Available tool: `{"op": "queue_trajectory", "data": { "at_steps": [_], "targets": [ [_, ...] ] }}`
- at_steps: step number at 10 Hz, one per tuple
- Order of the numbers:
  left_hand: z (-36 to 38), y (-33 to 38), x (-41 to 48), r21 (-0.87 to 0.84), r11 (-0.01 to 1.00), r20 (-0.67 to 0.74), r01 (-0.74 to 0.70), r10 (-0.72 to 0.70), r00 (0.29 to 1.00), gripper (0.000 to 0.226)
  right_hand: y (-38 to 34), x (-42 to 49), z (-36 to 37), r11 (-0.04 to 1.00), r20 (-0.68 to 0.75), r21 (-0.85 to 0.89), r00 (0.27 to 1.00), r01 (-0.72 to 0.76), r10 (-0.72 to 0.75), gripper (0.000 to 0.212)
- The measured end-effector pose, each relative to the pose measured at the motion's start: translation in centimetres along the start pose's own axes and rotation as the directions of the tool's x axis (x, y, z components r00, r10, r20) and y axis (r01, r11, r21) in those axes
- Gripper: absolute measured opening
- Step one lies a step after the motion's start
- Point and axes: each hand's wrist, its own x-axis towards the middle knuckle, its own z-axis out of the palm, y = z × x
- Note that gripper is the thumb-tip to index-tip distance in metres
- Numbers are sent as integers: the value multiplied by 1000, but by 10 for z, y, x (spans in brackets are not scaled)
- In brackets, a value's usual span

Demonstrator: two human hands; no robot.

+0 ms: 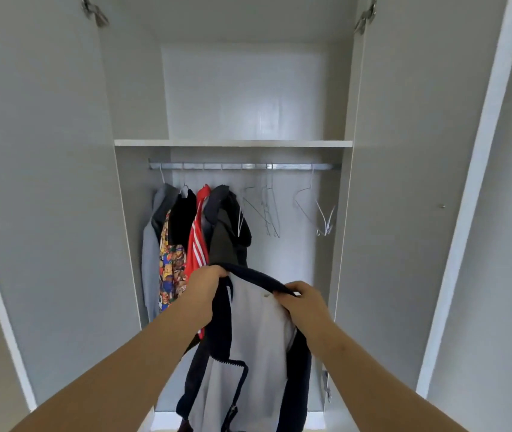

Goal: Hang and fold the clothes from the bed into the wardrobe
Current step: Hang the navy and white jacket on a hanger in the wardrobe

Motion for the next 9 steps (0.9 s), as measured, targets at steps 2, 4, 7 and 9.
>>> {"op": "queue_trajectory", "data": {
  "at_steps": [2, 4, 7, 9],
  "targets": [
    [32, 34, 69, -33, 998, -71, 52, -54, 996, 28, -4, 109, 6, 996, 227, -77, 974, 39, -21, 5],
    [35, 53, 148, -121, 991, -153, 60, -78, 985, 42, -11, 193, 35, 998, 411, -40, 911, 53, -32, 8],
    [29, 68, 276, -329, 944, -151, 2, -55, 987, 15, -8, 310, 79, 995, 371, 102, 927, 12, -50, 18],
    [20, 88, 368, -427, 902, -38, 62, -87, 996, 20, -20, 411, 127, 1000, 151, 8, 989, 0, -1, 15]
  ]
}}
